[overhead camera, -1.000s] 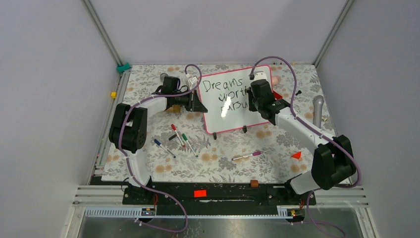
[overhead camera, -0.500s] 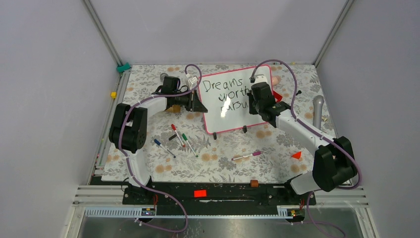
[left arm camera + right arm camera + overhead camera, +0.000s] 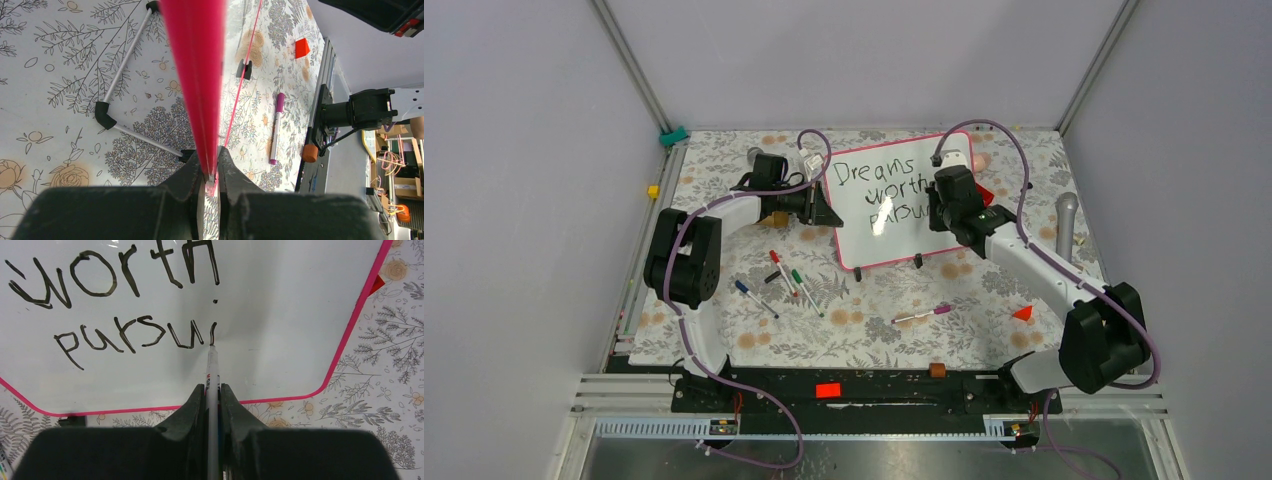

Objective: Write a sentence on the whiteboard

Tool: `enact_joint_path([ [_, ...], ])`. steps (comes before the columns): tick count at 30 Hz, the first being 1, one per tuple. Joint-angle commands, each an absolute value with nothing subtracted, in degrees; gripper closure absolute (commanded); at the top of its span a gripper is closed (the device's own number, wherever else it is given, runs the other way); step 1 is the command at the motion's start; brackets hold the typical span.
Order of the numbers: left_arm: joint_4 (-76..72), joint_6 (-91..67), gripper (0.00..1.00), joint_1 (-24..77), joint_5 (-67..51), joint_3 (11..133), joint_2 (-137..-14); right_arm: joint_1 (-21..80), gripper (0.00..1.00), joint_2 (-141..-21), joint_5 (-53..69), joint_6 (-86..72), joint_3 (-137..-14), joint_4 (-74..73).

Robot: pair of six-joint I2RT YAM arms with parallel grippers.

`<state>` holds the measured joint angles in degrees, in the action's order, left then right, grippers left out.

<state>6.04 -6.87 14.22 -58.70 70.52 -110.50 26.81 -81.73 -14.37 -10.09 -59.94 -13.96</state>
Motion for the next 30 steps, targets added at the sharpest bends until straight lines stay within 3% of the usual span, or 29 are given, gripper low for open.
enact_joint_path([
  [1, 16.1, -1.4, 1.00, 16.9, -43.4, 67.6, -116.4, 25.7, 1.00, -79.3, -15.9, -9.3, -63.5, -14.0],
  [19, 16.3, -1.3, 1.00, 16.9, -43.7, 67.7, -116.4, 23.5, 1.00, -85.1, -14.5, -9.9, -65.5, -12.4],
  [30, 16.3, -1.3, 1.00, 16.9, -43.6, 67.8, -116.4, 23.5, 1.00, -82.5, -12.8, -11.4, -59.9, -12.4],
])
